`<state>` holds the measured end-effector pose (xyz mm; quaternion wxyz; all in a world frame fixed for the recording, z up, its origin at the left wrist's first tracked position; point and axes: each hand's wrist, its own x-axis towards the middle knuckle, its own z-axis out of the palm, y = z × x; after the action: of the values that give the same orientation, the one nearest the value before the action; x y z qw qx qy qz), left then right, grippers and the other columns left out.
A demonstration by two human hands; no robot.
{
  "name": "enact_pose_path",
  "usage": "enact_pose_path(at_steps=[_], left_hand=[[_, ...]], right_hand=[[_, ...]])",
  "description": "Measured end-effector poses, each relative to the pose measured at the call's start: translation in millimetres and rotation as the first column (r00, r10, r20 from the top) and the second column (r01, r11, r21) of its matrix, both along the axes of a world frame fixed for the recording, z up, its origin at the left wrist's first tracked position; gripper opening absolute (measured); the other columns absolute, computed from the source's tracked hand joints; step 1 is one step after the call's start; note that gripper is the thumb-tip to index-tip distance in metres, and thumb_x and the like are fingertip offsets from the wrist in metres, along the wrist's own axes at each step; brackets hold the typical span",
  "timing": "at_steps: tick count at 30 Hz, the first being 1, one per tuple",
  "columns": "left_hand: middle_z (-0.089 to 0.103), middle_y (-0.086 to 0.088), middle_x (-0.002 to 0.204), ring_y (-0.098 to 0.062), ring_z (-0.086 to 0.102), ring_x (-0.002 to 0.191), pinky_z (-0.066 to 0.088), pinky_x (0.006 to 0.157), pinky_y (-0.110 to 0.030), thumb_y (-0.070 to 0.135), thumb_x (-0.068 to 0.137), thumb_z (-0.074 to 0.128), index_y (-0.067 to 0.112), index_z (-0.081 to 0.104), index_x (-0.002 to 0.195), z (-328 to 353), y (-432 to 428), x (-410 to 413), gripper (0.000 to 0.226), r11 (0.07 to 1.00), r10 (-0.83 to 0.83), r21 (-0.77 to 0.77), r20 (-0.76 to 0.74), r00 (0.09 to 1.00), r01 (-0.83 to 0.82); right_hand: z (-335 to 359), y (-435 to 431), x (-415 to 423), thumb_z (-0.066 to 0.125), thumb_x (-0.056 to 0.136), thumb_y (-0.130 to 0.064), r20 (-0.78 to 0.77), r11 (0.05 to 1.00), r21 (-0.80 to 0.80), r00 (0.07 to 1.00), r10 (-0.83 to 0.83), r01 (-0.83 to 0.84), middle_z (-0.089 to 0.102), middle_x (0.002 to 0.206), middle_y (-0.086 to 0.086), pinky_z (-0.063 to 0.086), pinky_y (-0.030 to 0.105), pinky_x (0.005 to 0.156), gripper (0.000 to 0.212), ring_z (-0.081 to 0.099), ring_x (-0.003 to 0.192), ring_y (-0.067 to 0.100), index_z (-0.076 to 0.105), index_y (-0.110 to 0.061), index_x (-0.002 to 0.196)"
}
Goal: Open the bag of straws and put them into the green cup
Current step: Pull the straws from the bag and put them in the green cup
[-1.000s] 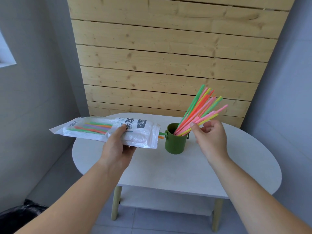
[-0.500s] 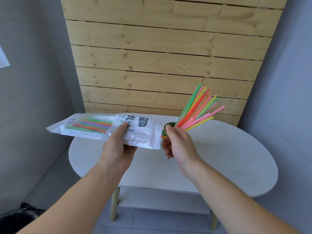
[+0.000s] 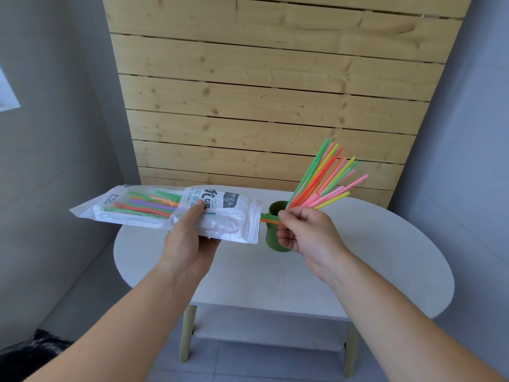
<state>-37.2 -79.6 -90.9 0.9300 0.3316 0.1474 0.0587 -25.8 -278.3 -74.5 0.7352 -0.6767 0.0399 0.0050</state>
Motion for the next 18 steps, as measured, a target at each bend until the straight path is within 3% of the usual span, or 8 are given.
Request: enact_pose_path(at_steps=[5, 8, 13, 18], left_hand=[[0.078, -0.011, 0.12, -0.026, 0.076, 0.108, 0.062, 0.087, -0.04, 0.011, 0.098, 0.067, 0.006, 0.067, 0.127, 1, 4, 1, 0.03, 1.0, 0.022, -0.008, -0.014, 1.0, -0.022], [0.079, -0.01, 0.117, -0.025, 0.077, 0.105, 0.064, 0.081, -0.038, 0.01, 0.097, 0.068, 0.006, 0.068, 0.124, 1, 6, 2, 0.027, 1.0, 0.02, -0.02, -0.032, 0.999, -0.02], [0.081, -0.008, 0.106, -0.022, 0.08, 0.094, 0.065, 0.071, -0.035, 0.008, 0.097, 0.066, 0.008, 0.073, 0.104, 0, 6, 4, 0.01, 0.999, 0.015, -0.048, -0.039, 0.999, -0.017], [0.082, -0.007, 0.101, -0.021, 0.08, 0.089, 0.064, 0.068, -0.032, 0.008, 0.097, 0.067, 0.009, 0.074, 0.101, 1, 5, 2, 0.008, 0.999, -0.002, -0.039, -0.044, 0.999, 0.001]], right_hand=[[3, -18, 7, 0.063, 0.097, -0.011, 0.09, 0.983, -0.136, 0.99, -0.111, 0.123, 0.065, 0.061, -0.001, 0.051, 0.02, 0.05, 0.01, 0.059, 0.049, 0.004, 0.069, -0.008, 0.089], [2, -20, 7, 0.064, 0.097, -0.015, 0.124, 0.979, -0.114, 0.981, -0.152, 0.166, 0.066, 0.059, -0.005, 0.05, 0.02, 0.049, 0.009, 0.058, 0.049, 0.005, 0.07, -0.011, 0.09], [0, -3, -2, 0.076, 0.087, -0.03, -0.019, 0.969, 0.24, 0.998, -0.065, 0.067, 0.065, 0.07, 0.005, 0.051, 0.026, 0.048, 0.023, 0.059, 0.05, 0.012, 0.065, -0.012, 0.096], [-4, 18, -8, 0.078, 0.081, -0.011, -0.114, 0.824, 0.566, 0.99, 0.084, -0.004, 0.067, 0.069, 0.004, 0.056, 0.025, 0.055, 0.012, 0.065, 0.056, 0.012, 0.069, -0.009, 0.088]])
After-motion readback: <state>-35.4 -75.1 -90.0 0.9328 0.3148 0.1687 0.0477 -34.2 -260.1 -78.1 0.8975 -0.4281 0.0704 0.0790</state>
